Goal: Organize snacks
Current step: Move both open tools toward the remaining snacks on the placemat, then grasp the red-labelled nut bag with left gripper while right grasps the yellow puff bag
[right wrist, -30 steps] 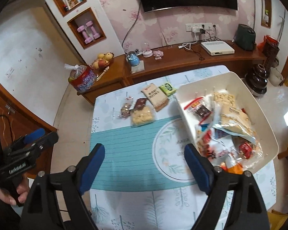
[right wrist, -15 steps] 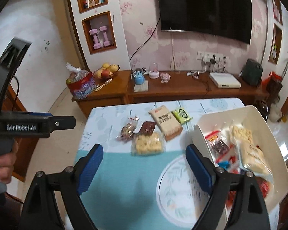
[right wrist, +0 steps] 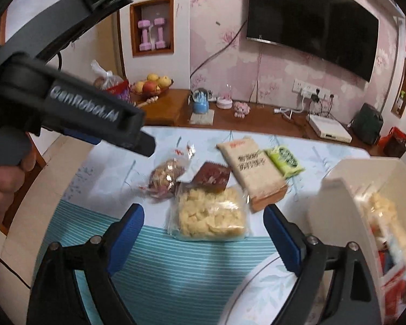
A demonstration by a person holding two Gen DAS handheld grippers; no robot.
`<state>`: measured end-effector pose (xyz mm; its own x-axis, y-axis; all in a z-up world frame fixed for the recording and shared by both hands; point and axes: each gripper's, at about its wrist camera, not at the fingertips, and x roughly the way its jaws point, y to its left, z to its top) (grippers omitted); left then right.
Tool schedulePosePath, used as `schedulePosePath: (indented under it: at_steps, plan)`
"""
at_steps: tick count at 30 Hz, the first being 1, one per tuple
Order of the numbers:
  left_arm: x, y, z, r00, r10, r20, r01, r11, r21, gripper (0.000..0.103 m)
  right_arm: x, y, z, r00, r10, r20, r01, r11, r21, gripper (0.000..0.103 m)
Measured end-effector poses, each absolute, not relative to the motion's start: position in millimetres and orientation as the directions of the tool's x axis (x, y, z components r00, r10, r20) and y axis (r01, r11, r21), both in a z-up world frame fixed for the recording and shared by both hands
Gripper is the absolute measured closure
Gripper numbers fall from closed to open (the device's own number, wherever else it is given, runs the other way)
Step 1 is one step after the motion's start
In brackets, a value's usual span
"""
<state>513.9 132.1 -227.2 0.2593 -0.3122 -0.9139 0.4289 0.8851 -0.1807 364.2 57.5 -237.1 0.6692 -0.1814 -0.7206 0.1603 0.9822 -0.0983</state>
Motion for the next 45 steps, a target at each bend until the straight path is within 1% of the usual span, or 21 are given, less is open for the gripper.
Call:
schedulePosePath:
  at_steps: [3, 11, 18, 23, 25, 27, 28, 29, 31, 39, 41, 45]
  plan:
    - [517, 125, -241, 0.238, -0.322, -0.916, 0.429, 0.881, -0.198, 0.021, 370, 57, -247, 0.652, -0.182, -0.736, 0.165, 0.981, -0.097, 0.008]
    - [530, 119, -265, 0.207, -0.331, -0.920, 0.405, 0.886, -0.228, 0.021, 387, 50, -271, 0.608, -0.177, -0.774, 0.177, 0.980, -0.086, 0.008]
    - [537, 114, -273, 0.188, -0.353, -0.917, 0.398, 0.881, -0.257, 0.021, 395, 49, -278, 0.593, -0.180, -0.785, 0.187, 0.979, -0.083, 0.008]
    - [539, 109, -277, 0.188, -0.356, -0.916, 0.402, 0.878, -0.259, 0.028, 398, 45, -282, 0.578, -0.175, -0.797, 0.196, 0.978, -0.073, 0.008]
    - [538, 106, -276, 0.201, -0.348, -0.916, 0.409, 0.879, -0.245, 0.037, 399, 45, -282, 0.576, -0.174, -0.798, 0.198, 0.978, -0.070, 0.009]
    - [538, 105, -276, 0.206, -0.352, -0.913, 0.413, 0.877, -0.245, 0.041, 399, 44, -282, 0.574, -0.181, -0.798, 0.207, 0.976, -0.073, 0.013]
    - [537, 104, -275, 0.207, -0.357, -0.911, 0.414, 0.876, -0.249, 0.047, 398, 44, -282, 0.575, -0.184, -0.797, 0.211, 0.975, -0.073, 0.015]
    - [537, 104, -275, 0.204, -0.369, -0.907, 0.415, 0.872, -0.261, 0.050, 398, 43, -281, 0.576, -0.188, -0.796, 0.215, 0.974, -0.074, 0.020]
    - [536, 104, -275, 0.198, -0.383, -0.902, 0.414, 0.867, -0.277, 0.058, 398, 42, -281, 0.579, -0.184, -0.794, 0.216, 0.974, -0.068, 0.022]
    - [530, 109, -274, 0.199, -0.387, -0.900, 0.397, 0.872, -0.287, 0.061, 395, 43, -280, 0.585, -0.184, -0.790, 0.200, 0.977, -0.079, 0.028]
    - [527, 111, -273, 0.202, -0.379, -0.903, 0.397, 0.875, -0.278, 0.061, 394, 45, -279, 0.583, -0.183, -0.792, 0.186, 0.978, -0.090, 0.029]
    - [520, 117, -270, 0.204, -0.360, -0.910, 0.388, 0.884, -0.263, 0.063, 391, 45, -276, 0.571, -0.160, -0.806, 0.178, 0.982, -0.068, 0.030]
